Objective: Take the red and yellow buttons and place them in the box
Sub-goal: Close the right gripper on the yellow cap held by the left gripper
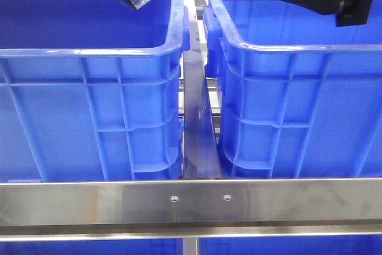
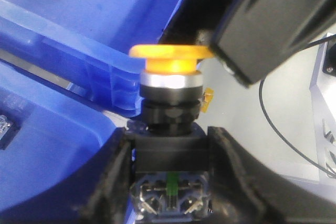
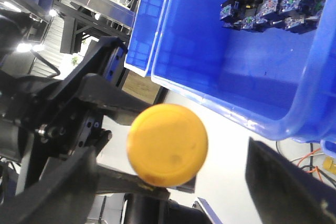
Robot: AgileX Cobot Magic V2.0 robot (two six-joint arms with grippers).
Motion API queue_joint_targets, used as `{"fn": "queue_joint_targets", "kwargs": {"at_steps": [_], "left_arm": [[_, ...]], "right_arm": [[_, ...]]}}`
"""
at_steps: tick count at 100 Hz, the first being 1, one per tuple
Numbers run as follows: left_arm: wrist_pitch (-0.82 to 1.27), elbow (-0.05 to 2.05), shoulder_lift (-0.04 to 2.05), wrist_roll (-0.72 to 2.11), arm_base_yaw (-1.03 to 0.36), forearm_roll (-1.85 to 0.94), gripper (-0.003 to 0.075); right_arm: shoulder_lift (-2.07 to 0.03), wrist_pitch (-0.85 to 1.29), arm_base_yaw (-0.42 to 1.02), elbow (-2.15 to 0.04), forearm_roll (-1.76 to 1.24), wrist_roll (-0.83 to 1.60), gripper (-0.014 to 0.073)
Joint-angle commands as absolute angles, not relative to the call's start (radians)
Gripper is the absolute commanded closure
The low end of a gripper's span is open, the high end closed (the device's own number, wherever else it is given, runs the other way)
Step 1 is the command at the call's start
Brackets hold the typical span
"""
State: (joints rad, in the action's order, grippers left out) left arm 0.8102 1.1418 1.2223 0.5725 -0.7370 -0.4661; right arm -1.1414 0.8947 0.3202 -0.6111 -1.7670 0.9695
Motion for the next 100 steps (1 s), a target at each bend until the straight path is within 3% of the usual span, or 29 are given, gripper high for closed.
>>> {"fn": "queue_joint_targets", "kwargs": {"at_steps": [1,75,85,100], "left_arm": [[0.749,1.172,1.201,0.576,-0.744,-0.502,0.0739],[0.749,1.172,1.201,0.578,-0.744,-0.502,0.0739],[0.749,1.172,1.201,0.578,-0.744,-0.502,0.0739],[0.749,1.172,1.201,0.578,-0.744,-0.502,0.0739]], "right_arm": [[-1.130,0.927,0.323,-0.652,-1.847,0.989,0.0004],[-1.211,0.939,0.363,-0.715,-1.847,0.999,0.0018],[-1.211,0.940,0.363,-0.715,-1.847,0.999,0.0122],[-1.211,0.944,0.363,-0.715,-1.847,0.999,0.0390]]}}
